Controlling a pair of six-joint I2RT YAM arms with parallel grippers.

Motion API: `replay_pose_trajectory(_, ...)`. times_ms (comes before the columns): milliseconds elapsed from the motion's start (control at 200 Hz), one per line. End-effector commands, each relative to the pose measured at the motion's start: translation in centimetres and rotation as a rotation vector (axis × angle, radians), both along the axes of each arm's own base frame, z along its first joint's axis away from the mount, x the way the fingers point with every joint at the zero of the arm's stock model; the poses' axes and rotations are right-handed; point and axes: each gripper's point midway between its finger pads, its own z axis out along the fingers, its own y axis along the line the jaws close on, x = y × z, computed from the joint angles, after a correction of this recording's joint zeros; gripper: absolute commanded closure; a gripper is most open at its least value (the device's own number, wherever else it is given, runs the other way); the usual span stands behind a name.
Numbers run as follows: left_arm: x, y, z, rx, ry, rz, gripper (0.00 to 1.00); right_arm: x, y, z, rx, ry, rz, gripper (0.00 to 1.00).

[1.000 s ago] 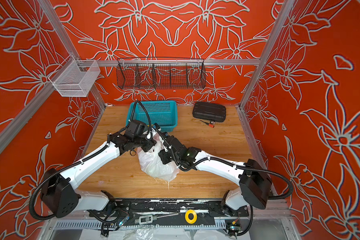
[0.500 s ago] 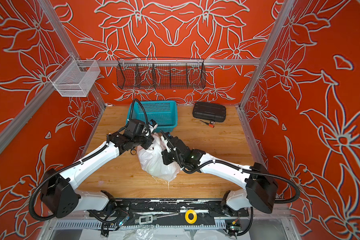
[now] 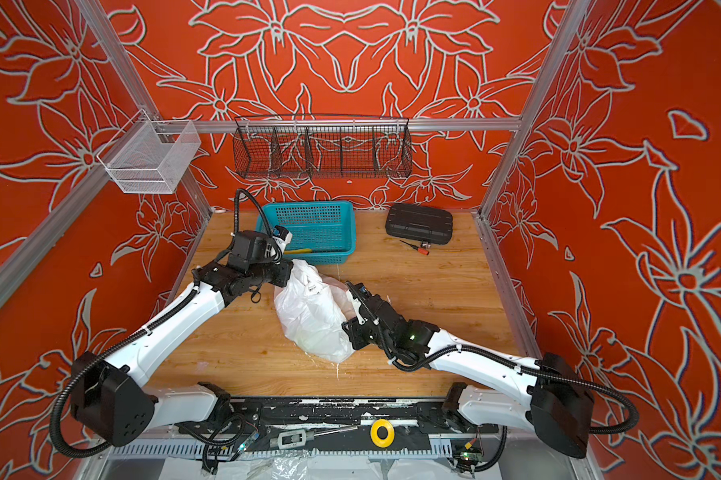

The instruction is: Untie the knot of the plastic bag and take out the fruit

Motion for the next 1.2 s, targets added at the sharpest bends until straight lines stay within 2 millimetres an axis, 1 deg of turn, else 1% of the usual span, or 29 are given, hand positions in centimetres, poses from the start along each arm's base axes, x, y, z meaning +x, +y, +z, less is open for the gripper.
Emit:
replay_pose_trajectory(0,-0.5,-0.5,1.4,-0.081,-0.013,-0.007,0.97,0.8,-0.2,3.3,0.038,-0.044,-0.046,0.59)
replay_pose_trajectory(75,-1.0,-0.9,1.7,-0.109,-0.011,-0.019,0.91,1.3,0.4,5.7,0.075,-0.085,-0.045,0.51)
replay_pose_trajectory(180,-1.6,-1.1,2.5,-0.125,-0.020,-0.040,0.76,2.6,1.0,8.5,0.108,-0.121,-0.082,0.38)
replay_pose_trajectory(225,-1.8,-1.1,3.0,-0.126,-0.034,-0.050,0.72,3.3,1.3,9.5,0.120,-0.123,-0.108,0.37)
replay_pose_trajectory(295,-2.2,-1.4,3.9,-0.130,-0.069,-0.086,0.67,4.5,1.9,10.1,0.134,-0.081,-0.118,0.37)
replay_pose_trajectory(400,-2.2,-2.3,5.2,-0.140,-0.130,-0.163,0.60,5.7,3.4,9.8,0.129,-0.015,-0.097,0.38)
replay_pose_trajectory(490,-2.2,-3.2,5.7,-0.128,-0.149,-0.239,0.55,6.4,4.5,9.5,0.125,0.010,-0.080,0.38)
replay_pose_trajectory(595,-1.5,-3.5,5.6,-0.077,-0.145,-0.281,0.51,7.7,4.8,8.5,0.140,0.067,-0.112,0.38)
replay_pose_trajectory(661,-0.9,-3.5,4.8,-0.034,-0.116,-0.295,0.48,8.5,4.8,7.7,0.155,0.105,-0.131,0.38)
replay_pose_trajectory(736,-0.3,-3.5,3.9,0.001,-0.069,-0.304,0.45,8.9,5.1,6.9,0.177,0.145,-0.125,0.44)
replay_pose_trajectory(791,0.0,-3.8,3.1,0.013,-0.026,-0.323,0.39,8.7,5.7,6.7,0.207,0.174,-0.096,0.48)
replay_pose_trajectory(871,-0.2,-4.7,2.0,0.002,0.052,-0.386,0.31,8.3,6.5,6.6,0.244,0.192,-0.060,0.55)
replay_pose_trajectory(906,-0.4,-5.2,1.5,-0.010,0.090,-0.411,0.28,8.2,6.6,6.5,0.250,0.196,-0.059,0.59)
replay_pose_trajectory(931,-0.5,-5.4,1.3,-0.013,0.108,-0.424,0.26,8.2,6.5,6.4,0.253,0.196,-0.061,0.63)
replay_pose_trajectory(991,-0.5,-5.5,0.7,-0.011,0.143,-0.430,0.21,8.2,6.3,6.1,0.253,0.196,-0.073,0.75)
replay_pose_trajectory(1026,-0.3,-5.4,0.4,-0.005,0.150,-0.427,0.19,8.2,6.3,6.1,0.256,0.193,-0.075,0.80)
replay_pose_trajectory(1071,-0.2,-5.4,0.0,0.002,0.160,-0.427,0.17,8.0,6.3,6.1,0.258,0.194,-0.068,0.84)
replay_pose_trajectory(1131,0.0,-5.2,-0.5,0.020,0.171,-0.423,0.16,7.9,6.3,6.1,0.263,0.197,-0.061,0.87)
replay_pose_trajectory(1196,0.0,-4.9,-1.0,0.041,0.189,-0.417,0.20,7.8,6.3,6.2,0.265,0.194,-0.060,0.89)
